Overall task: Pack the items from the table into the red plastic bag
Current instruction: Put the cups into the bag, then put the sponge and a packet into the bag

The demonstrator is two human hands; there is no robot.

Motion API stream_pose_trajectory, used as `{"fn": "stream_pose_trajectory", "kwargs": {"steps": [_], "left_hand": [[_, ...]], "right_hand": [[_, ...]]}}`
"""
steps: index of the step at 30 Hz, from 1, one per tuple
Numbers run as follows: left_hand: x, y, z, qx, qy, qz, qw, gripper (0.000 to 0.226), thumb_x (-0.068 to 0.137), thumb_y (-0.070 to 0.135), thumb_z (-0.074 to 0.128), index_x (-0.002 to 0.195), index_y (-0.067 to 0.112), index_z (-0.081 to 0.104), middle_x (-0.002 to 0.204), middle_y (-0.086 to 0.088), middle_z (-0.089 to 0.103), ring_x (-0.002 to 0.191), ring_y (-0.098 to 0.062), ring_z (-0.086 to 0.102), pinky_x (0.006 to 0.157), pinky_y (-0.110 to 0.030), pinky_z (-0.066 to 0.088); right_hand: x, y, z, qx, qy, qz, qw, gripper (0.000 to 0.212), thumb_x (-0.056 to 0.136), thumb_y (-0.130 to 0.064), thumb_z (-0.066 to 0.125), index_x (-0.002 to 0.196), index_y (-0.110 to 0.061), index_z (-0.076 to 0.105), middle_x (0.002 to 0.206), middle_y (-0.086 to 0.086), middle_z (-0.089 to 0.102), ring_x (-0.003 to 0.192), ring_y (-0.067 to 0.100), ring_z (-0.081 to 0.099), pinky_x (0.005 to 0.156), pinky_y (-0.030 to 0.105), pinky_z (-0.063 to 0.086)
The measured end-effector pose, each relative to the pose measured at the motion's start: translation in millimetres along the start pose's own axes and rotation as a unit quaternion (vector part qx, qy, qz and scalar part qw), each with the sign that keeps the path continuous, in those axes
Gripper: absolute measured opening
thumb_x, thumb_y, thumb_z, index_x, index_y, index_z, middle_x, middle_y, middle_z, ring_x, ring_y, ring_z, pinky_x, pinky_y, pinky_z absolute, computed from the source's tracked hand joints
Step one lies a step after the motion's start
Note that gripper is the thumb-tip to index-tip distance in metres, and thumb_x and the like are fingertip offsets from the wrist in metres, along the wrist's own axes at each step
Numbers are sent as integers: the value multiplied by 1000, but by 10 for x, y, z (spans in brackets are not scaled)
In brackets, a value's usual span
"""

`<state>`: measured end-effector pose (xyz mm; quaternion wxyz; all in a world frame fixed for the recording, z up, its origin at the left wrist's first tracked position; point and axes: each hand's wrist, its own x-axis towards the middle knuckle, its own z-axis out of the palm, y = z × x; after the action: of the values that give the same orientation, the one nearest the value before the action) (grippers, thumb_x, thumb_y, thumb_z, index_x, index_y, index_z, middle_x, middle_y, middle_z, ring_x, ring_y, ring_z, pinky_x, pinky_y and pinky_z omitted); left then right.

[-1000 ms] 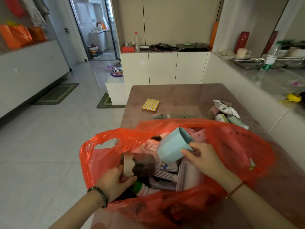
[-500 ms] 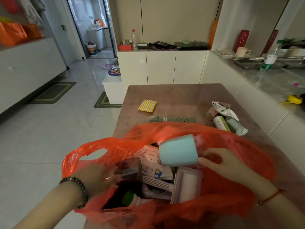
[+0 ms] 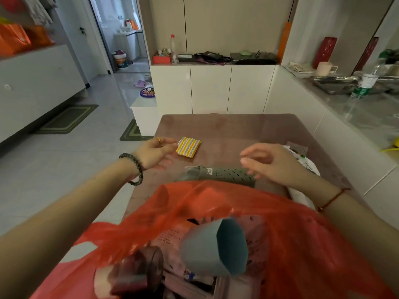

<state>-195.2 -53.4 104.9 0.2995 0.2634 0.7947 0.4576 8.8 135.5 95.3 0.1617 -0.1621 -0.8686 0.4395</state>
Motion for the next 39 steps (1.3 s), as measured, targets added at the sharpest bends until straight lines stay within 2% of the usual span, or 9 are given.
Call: {"fn": "stream_pose_trajectory", "kwargs": {"steps": [6, 17, 22, 26, 28, 30, 33, 36, 39], "left_hand": [[1154, -313, 153, 70, 71, -104, 990, 54, 89, 33, 52, 138, 17, 35, 139, -13, 45, 120, -31, 49, 87, -35, 44], [2757, -864, 542, 167, 112, -174, 964, 74, 87, 35, 57, 144, 7, 20, 148, -20, 32, 131, -37, 37, 105, -46, 35], [3246, -1248, 651, 228, 152, -219, 937, 83, 80, 50, 59, 140, 3, 27, 143, -25, 36, 125, -43, 41, 102, -50, 38], [3371, -1333, 714, 244, 187, -214, 927, 94, 68, 56, 68, 139, 7, 32, 142, -21, 40, 126, -42, 40, 103, -51, 37], [3381, -1233, 752, 188, 184, -218, 940, 93, 68, 46, 73, 139, 2, 30, 141, -21, 41, 123, -40, 43, 99, -48, 39], [3326, -1100, 792, 167, 180, -209, 947, 86, 70, 41, 74, 135, -1, 36, 135, -21, 47, 118, -39, 48, 92, -45, 42], [3127, -843, 880, 76, 200, -151, 965, 59, 74, 32, 72, 120, 0, 52, 122, -20, 60, 107, -36, 58, 83, -42, 47], [2820, -460, 1043, -44, 184, -105, 976, 49, 79, 25, 68, 120, 3, 55, 123, -18, 60, 111, -35, 58, 87, -42, 47], [2387, -36, 1322, -105, 100, -55, 988, 34, 80, 27, 66, 111, 13, 59, 120, -14, 64, 108, -33, 61, 93, -46, 47]], "right_hand": [[866, 997, -216, -136, -27, 121, 983, 47, 79, -28, 71, 121, -19, 52, 116, 7, 61, 96, 19, 59, 87, 30, 48], [1840, 2366, -1047, -68, 214, 172, 959, 31, 82, -11, 67, 111, -6, 60, 107, 17, 65, 96, 29, 61, 82, 35, 48], [1954, 3126, -1373, 21, 236, 377, 896, 65, 69, -23, 79, 122, 3, 52, 114, 6, 57, 108, 34, 56, 86, 34, 46], [1888, 3572, -1333, 105, 227, 483, 839, 75, 53, -18, 88, 112, -7, 42, 108, 16, 49, 81, 26, 51, 52, 35, 56], [1892, 3567, -1312, 99, 232, 501, 828, 45, 69, -4, 77, 100, -1, 44, 110, 27, 52, 66, 26, 47, 40, 27, 49], [1882, 3536, -1297, 113, 251, 480, 833, 24, 77, -1, 70, 88, 6, 50, 104, 23, 55, 80, 30, 52, 62, 37, 51], [1881, 3210, -1305, 126, 332, 361, 862, 48, 76, -10, 72, 119, 1, 54, 113, 11, 59, 107, 28, 57, 90, 44, 49], [1838, 2551, -1338, 86, 376, 239, 891, 45, 84, -14, 65, 125, -2, 51, 117, 9, 59, 104, 20, 58, 81, 27, 49], [1688, 1862, -1250, 278, 290, 127, 907, 51, 80, -15, 65, 127, -7, 47, 120, 7, 61, 98, 19, 64, 79, 31, 56]]}}
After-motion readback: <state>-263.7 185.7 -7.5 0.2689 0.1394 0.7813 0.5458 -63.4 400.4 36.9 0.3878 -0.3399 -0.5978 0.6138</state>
